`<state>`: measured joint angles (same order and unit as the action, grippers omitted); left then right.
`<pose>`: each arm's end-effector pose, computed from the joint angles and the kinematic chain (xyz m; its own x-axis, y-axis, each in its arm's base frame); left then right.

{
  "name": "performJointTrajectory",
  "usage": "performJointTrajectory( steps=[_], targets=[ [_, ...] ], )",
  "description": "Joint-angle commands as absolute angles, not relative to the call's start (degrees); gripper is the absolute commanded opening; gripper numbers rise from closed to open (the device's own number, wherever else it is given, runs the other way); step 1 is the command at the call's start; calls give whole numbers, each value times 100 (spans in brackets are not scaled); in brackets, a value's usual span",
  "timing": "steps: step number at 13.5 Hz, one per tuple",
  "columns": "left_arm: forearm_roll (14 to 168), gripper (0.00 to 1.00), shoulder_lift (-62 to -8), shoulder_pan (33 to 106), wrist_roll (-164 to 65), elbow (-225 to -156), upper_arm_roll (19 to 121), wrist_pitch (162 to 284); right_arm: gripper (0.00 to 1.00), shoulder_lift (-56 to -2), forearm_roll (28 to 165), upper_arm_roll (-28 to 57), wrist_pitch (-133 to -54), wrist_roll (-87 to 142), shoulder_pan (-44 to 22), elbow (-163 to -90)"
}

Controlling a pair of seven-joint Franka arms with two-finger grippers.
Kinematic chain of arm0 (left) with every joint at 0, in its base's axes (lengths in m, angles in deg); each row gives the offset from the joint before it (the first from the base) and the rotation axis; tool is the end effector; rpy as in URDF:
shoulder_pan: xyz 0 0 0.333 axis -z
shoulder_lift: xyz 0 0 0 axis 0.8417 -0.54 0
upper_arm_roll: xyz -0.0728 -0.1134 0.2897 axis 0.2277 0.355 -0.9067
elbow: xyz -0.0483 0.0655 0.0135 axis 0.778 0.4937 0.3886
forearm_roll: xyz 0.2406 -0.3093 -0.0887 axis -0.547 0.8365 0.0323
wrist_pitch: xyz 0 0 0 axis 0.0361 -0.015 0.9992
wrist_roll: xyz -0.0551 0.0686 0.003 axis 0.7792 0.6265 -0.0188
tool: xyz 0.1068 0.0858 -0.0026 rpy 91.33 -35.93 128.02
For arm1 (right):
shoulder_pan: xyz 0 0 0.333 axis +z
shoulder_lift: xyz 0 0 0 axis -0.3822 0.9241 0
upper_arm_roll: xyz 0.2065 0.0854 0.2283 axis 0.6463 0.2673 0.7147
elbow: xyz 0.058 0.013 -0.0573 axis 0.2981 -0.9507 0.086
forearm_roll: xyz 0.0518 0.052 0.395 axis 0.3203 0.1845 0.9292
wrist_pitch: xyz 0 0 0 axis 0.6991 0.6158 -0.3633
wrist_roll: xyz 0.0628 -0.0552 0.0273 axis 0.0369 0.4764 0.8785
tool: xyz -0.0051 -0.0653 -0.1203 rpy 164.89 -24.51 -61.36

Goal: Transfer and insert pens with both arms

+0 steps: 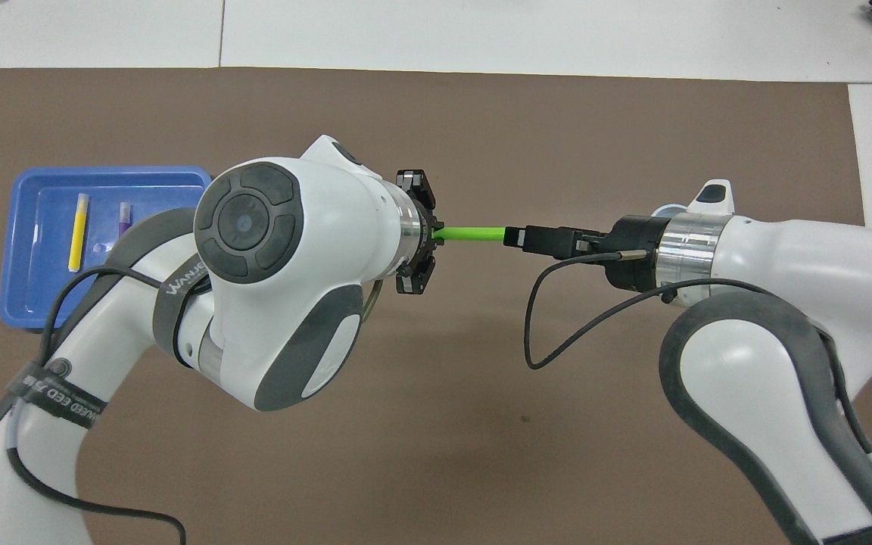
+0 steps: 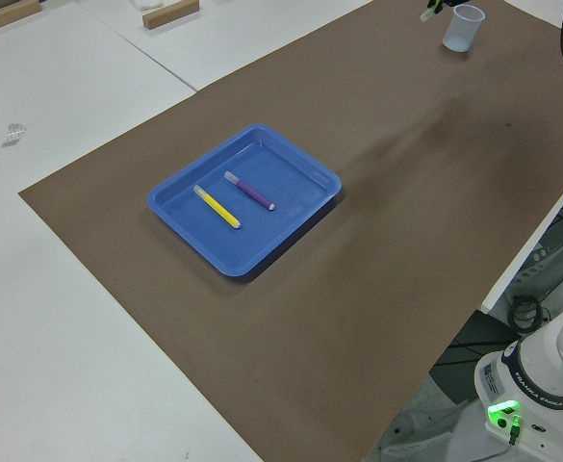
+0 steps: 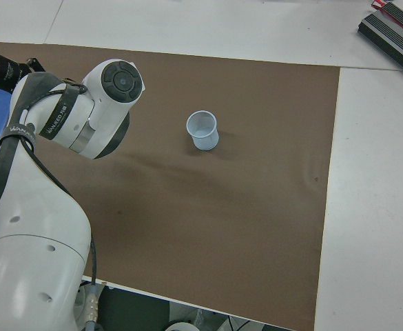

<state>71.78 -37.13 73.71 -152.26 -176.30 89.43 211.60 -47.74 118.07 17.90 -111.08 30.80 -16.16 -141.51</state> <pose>0.5364 -0.4119 0.5069 0.1431 0.9347 -0.3252 0.9712 -0.0694 0.2279 0.5547 0.2018 0.4762 0.9621 -0.1486 0.2286 0.0473 -0.7348 -0.6766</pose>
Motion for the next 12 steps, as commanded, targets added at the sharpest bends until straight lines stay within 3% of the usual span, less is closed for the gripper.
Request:
performJointTrajectory(
  steps=[1, 5, 9, 12],
  targets=[
    [7218, 0, -3532, 7559, -15473, -17995, 8878, 21677, 91, -4798, 11969, 1788, -11187, 3098, -1544, -14149],
    [7218, 0, -3540, 7560, -15552, -17995, 8886, 21783, 79, -4789, 11952, 1779, -11187, 3089, -1553, -14122],
    [7218, 0, -3540, 7560, -15561, -17995, 8886, 21810, 55, -4719, 11952, 1779, -11187, 3028, -1553, -14008],
    [7218, 0, -3540, 7560, -15570, -17986, 8886, 21819, 54, -4693, 11943, 1779, -11187, 2957, -1553, -13955]
  ],
)
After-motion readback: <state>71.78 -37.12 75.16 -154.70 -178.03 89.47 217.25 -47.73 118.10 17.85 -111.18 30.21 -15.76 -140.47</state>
